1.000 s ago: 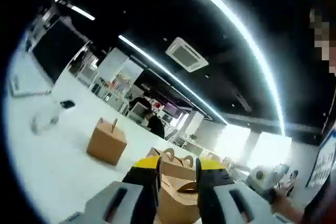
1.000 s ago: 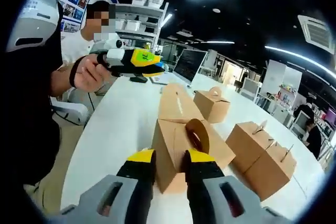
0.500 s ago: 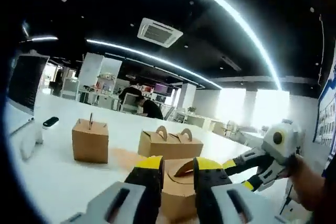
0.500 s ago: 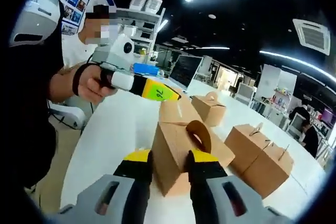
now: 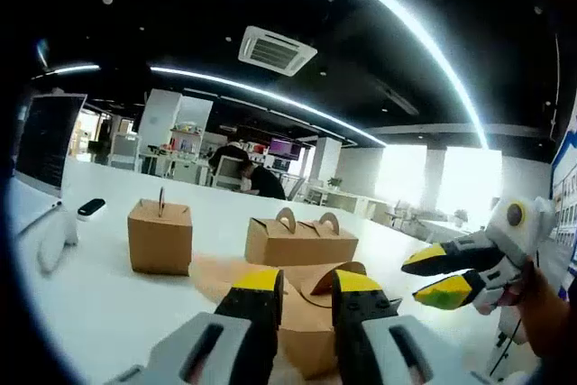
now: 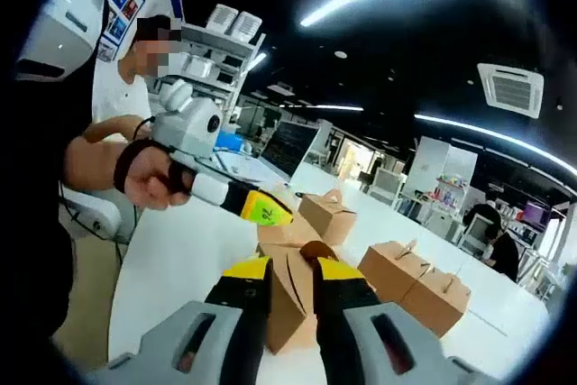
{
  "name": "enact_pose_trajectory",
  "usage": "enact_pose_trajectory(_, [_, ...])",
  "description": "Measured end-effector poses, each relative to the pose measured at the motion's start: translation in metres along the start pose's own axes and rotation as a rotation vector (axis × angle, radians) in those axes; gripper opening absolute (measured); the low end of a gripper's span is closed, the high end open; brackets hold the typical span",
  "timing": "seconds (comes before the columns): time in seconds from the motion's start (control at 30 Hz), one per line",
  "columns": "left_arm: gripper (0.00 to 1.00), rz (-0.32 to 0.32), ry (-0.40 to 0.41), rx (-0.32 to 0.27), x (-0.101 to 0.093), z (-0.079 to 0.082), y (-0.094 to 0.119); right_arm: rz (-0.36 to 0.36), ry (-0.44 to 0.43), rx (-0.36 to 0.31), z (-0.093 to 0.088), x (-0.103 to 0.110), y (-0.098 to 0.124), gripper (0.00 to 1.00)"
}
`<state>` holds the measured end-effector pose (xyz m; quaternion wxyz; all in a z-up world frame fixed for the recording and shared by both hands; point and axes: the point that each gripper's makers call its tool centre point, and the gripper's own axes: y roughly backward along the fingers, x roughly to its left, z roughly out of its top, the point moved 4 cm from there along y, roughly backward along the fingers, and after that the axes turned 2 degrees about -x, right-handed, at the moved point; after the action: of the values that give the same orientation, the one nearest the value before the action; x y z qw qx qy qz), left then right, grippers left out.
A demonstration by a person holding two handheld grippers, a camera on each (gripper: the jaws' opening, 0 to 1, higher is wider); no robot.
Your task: Pick up one paper box from the group, open the paper box, and remove the item inside
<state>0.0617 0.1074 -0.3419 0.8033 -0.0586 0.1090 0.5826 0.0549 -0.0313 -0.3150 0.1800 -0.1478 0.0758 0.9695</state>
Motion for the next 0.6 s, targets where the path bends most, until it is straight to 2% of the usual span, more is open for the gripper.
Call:
enact_pose_trajectory(0.07, [0.23, 0.012, 0.018, 0.009, 0.002, -0.005, 0.0, -0.025, 0.011, 0.02, 0.001, -0.003, 0.001, 0.16])
enact_pose_trajectory(0.17, [0.23, 0.015, 0.04, 0.014, 0.003, -0.01, 0.001, -0.055, 0.087, 0.118, -0.008, -0.007, 0.001, 0.16])
enact_pose_trajectory(0.23, [0.23, 0.018, 0.041, 0.014, 0.003, -0.011, 0.002, -0.057, 0.129, 0.155, -0.009, -0.007, -0.001, 0.16])
enact_pose_trajectory(0.37, [0.23, 0.014, 0.053, 0.02, 0.004, -0.013, 0.003, -0.011, 0.165, 0.239, -0.015, -0.003, -0.006, 0.17])
enact_pose_trajectory(0.47, [0.23, 0.017, 0.049, 0.014, 0.005, -0.014, 0.004, 0.046, 0.14, 0.299, -0.019, 0.0, -0.012, 0.17])
enact_pose_trajectory(0.53, [0.23, 0.015, 0.049, 0.011, 0.005, -0.014, 0.005, 0.065, 0.185, 0.349, -0.017, -0.002, -0.014, 0.16])
enact_pose_trajectory(0.6, [0.23, 0.016, 0.042, 0.01, 0.005, -0.015, 0.005, 0.074, 0.194, 0.375, -0.014, -0.003, -0.016, 0.16])
